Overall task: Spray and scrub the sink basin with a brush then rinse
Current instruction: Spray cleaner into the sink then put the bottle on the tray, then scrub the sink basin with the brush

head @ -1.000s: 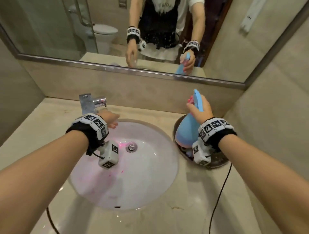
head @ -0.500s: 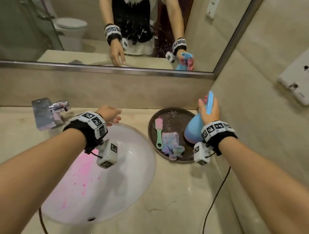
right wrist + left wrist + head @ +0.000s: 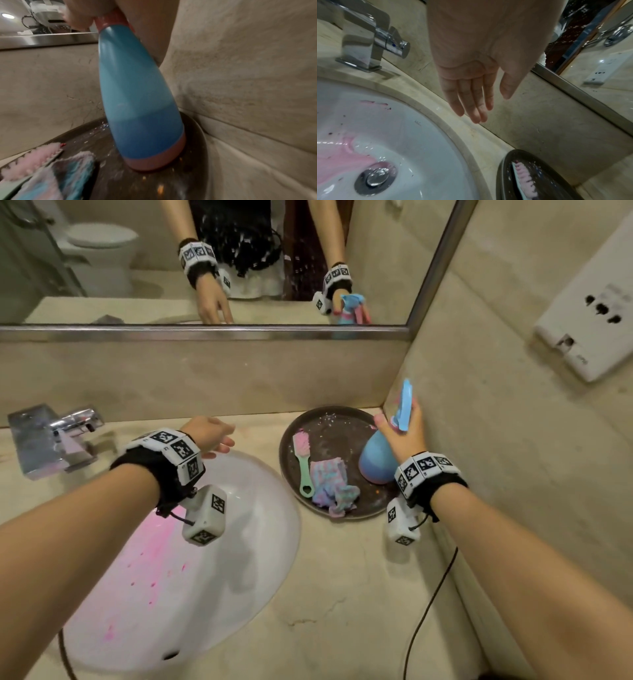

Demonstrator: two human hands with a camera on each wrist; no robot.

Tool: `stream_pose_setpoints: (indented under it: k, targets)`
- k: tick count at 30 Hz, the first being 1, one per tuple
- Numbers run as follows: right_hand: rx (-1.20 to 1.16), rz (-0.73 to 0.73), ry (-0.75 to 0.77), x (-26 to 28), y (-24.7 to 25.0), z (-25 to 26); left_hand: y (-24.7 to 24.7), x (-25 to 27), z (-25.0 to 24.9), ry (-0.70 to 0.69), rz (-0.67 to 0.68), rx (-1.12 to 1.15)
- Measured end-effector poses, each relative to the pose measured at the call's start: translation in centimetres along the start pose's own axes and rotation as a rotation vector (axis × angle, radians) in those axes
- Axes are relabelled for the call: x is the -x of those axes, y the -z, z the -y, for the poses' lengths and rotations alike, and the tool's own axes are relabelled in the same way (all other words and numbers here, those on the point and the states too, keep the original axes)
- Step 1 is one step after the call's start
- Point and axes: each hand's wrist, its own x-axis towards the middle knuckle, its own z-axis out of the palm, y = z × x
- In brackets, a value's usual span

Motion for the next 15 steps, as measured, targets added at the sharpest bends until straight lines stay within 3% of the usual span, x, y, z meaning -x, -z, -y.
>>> stream_pose_setpoints:
  k: [3,7,10,12,15]
  targets:
    - [0.076,-0.059,-0.073,1.0,0.1,-0.9,-0.2,0.1,-0.6,-0.022,0.005,0.006]
    - [0.338,-0.263,-0.085,3.1,0.3,-1.0,-0.2,0.4,-0.5,-0.037,0.014,0.004]
    - [0.256,-0.367,-0.096,4.8,-0.5,-0.8,-0.2,0.7,0.2,-0.041,0.032,-0.002]
    - [0.197,-0.328,-0.139,6.1,-1.6,-0.9,0.0,0.9,0.9,-0.036,0.034,0.011]
    - [0.281,-0.095,-0.190,8.0,-3.9,-0.6,0.8,1.2,1.6,-0.033,0.028,0.036]
